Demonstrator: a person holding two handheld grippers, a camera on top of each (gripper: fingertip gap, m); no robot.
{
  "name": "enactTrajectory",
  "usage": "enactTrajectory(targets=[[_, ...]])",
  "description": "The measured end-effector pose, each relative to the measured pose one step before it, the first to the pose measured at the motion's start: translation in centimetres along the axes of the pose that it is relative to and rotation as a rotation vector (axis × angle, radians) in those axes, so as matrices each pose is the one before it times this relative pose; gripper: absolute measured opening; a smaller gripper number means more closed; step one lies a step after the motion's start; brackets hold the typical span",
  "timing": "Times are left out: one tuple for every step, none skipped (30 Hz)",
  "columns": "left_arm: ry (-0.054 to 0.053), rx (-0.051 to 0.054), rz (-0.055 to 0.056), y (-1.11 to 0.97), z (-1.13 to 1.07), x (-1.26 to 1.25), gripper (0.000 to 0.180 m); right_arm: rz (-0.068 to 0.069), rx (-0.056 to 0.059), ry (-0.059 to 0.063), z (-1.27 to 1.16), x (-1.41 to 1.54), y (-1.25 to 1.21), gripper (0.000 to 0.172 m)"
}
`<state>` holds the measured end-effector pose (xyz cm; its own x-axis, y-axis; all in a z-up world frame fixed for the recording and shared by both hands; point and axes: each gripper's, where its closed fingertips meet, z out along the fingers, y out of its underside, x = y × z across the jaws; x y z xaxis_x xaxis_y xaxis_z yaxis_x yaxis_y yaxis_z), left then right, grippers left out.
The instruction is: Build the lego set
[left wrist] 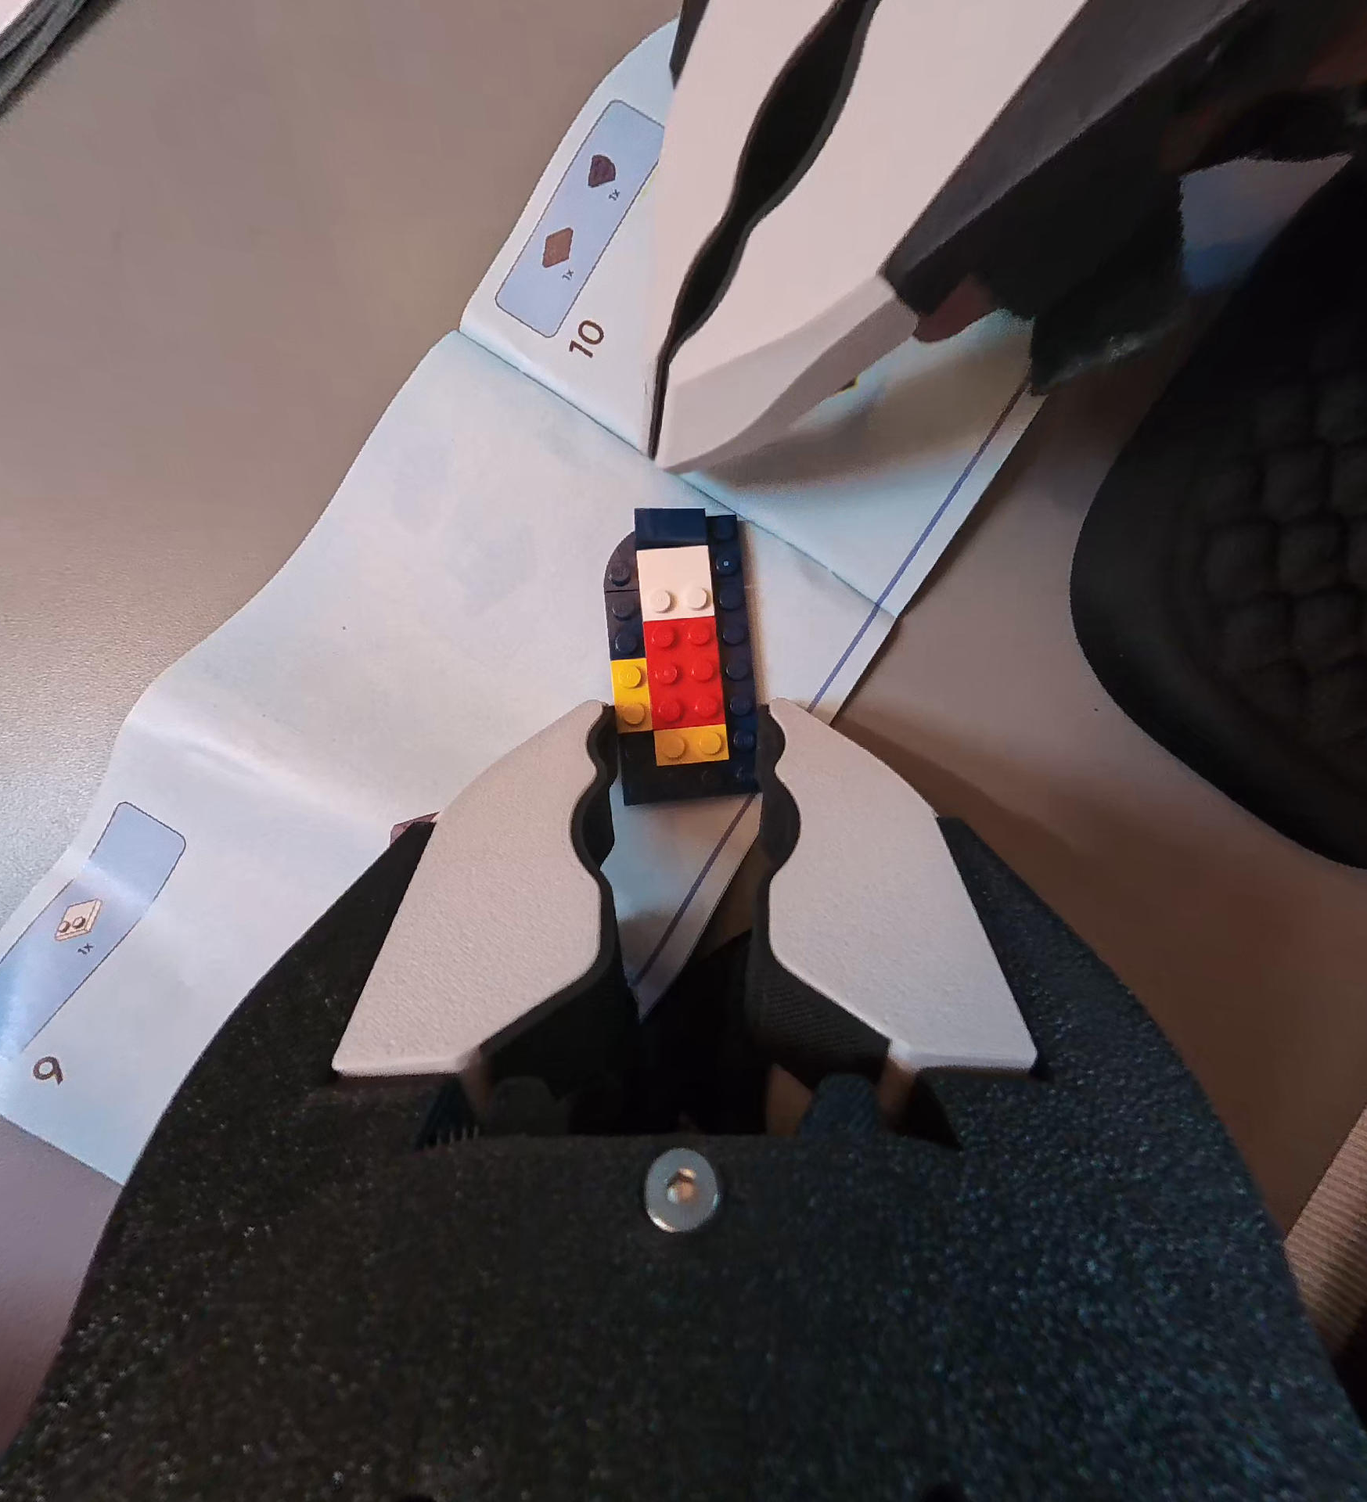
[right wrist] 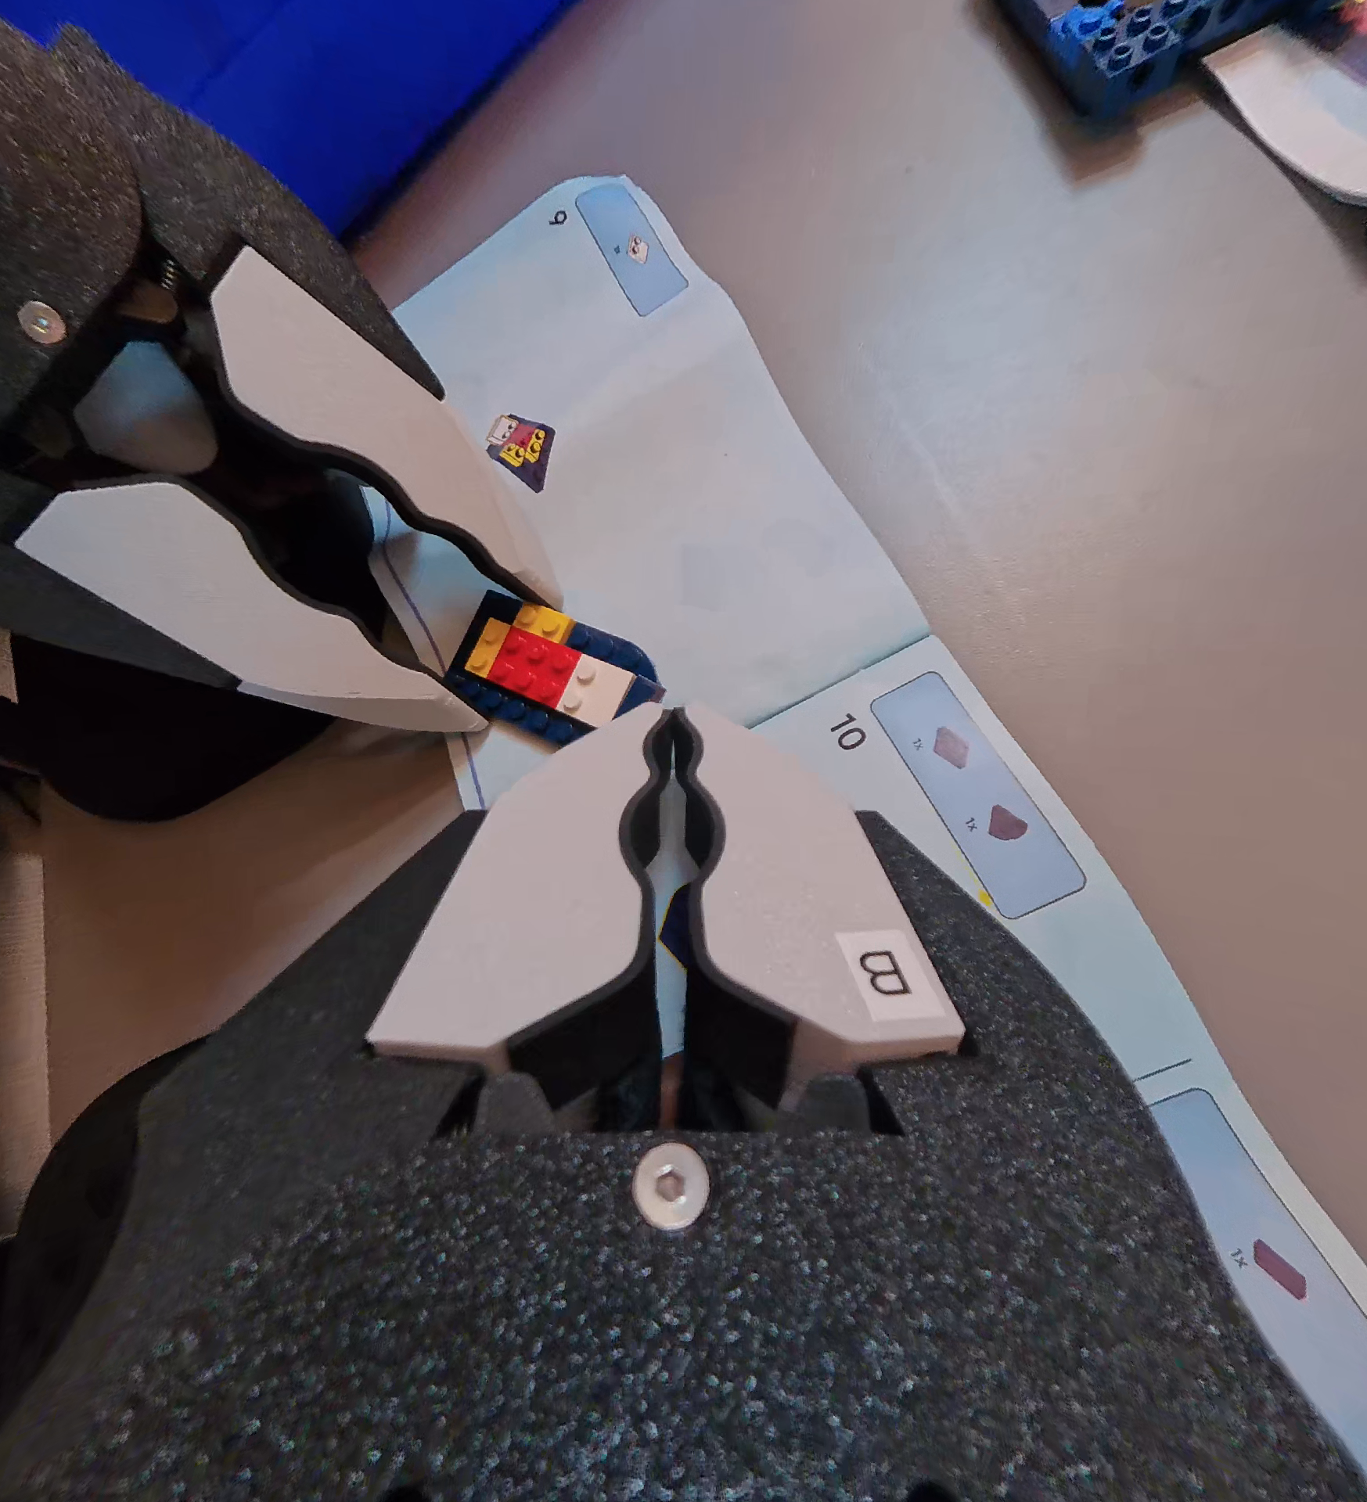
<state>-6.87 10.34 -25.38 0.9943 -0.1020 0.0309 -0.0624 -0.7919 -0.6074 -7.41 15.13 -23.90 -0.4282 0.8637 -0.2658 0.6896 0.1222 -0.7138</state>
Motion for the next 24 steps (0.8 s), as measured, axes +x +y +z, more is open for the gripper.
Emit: enactTrajectory(targets=[[0.0, 0.0014, 0.0009, -0.003, -0.001, 0.005, 0.032, 0.0098, 0.0103, -0.0035, -0.161, 0.04, -0.12, 0.0], [-0.0005, 0.0014, 0.0014, 0.005, -0.007, -0.004, 0.032, 0.0138, 0.0145, -0.0073, -0.18, 0.015, -0.172, 0.0], [-0.0006, 0.0008, 0.002, 0.017, -0.002, 0.011, 0.032, 0.0185, 0.0184, -0.0126, -0.215, -0.042, -0.227, 0.0], [0.0, 0.0006, 0.0028, 0.013, -0.01, 0.022, 0.032, 0.0238, 0.0205, -0.019, -0.216, -0.07, -0.232, 0.0], [0.0001, 0.0022, 0.0014, -0.018, -0.017, 0.015, 0.032, 0.0301, 0.02, -0.0256, -0.212, -0.102, -0.225, 0.0], [0.0, 0.0047, 0.0014, -0.04, -0.033, 0.017, 0.032, 0.0344, 0.018, -0.0318, -0.194, -0.142, -0.176, 0.003], [0.0009, 0.0059, 0.0006, -0.065, -0.056, 0.017, 0.032, 0.0366, 0.0142, -0.0355, -0.185, -0.16, -0.114, 0.004], [0.0008, 0.0081, -0.0001, -0.102, -0.086, 0.004, 0.032, 0.0386, 0.0092, -0.0349, -0.162, -0.127, -0.063, 0.006], [-0.0004, 0.0119, -0.0008, -0.148, -0.102, -0.012, 0.032, 0.0385, 0.0038, -0.0345, -0.117, -0.131, -0.003, 0.009], [0.0011, 0.0143, -0.0011, -0.176, -0.142, 0.004, 0.032, 0.0354, -0.0006, -0.0359, -0.08, -0.2, 0.027, 0.012], [0.002, 0.0198, -0.001, -0.273, -0.177, 0.021, 0.032, 0.0313, -0.0017, -0.0343, -0.048, -0.211, 0.025, 0.015], [0.0023, 0.0224, -0.0006, -0.318, -0.209, 0.028, 0.032, 0.0286, 0.0001, -0.0327, -0.012, -0.218, -0.006, 0.018], [0.0006, 0.0225, 0.0024, -0.342, -0.22, 0.005, 0.032, 0.0306, 0.0022, -0.0331, 0.002, -0.191, -0.04, 0.02], [-0.0028, 0.0205, 0.0041, -0.328, -0.214, -0.003, 0.032, 0.0347, 0.0064, -0.0372, 0.028, -0.213, -0.124, 0.022], [-0.0044, 0.017, 0.0057, -0.285, -0.212, -0.008, 0.032, 0.0404, 0.0109, -0.047, 0.031, -0.32, -0.179, 0.024], [-0.0022, 0.0124, 0.0052, -0.23, -0.186, 0.026, 0.032, 0.0463, 0.0116, -0.0529, 0.021, -0.391, -0.208, 0.025], [0.0003, 0.0081, 0.003, -0.168, -0.153, 0.068, 0.032, 0.0438, 0.0099, -0.0476, 0.001, -0.327, -0.194, 0.025], [0.0006, 0.005, 0.0024, -0.118, -0.112, 0.062, 0.032, 0.0337, 0.0063, -0.033, 0.005, -0.195, -0.137, 0.024], [-0.0004, 0.0037, 0.004, -0.082, -0.085, 0.055, 0.032, 0.0211, -0.0005, -0.0158, 0.024, -0.039, -0.037, 0.022], [-0.0034, 0.0052, 0.0045, -0.088, -0.06, 0.022, 0.032, 0.0106, -0.0087, -0.0023, 0.024, 0.072, 0.087, 0.02], [-0.0016, 0.0057, 0.0041, -0.08, -0.058, 0.039, 0.032, 0.0044, -0.0135, 0.0048, 0.05, 0.121, 0.163, 0.019], [0.0008, 0.0044, 0.0043, -0.049, -0.054, 0.069, 0.032, 0.0034, -0.0102, 0.0019, 0.054, 0.069, 0.146, 0.019], [-0.0006, 0.0029, 0.0031, -0.041, -0.037, 0.046, 0.032, 0.0066, -0.0041, -0.0041, 0.05, -0.017, 0.056, 0.018], [-0.0001, 0.0025, 0.0035, -0.029, -0.018, 0.057, 0.032, 0.0078, -0.0016, -0.0074, 0.045, -0.05, 0.039, 0.017]])
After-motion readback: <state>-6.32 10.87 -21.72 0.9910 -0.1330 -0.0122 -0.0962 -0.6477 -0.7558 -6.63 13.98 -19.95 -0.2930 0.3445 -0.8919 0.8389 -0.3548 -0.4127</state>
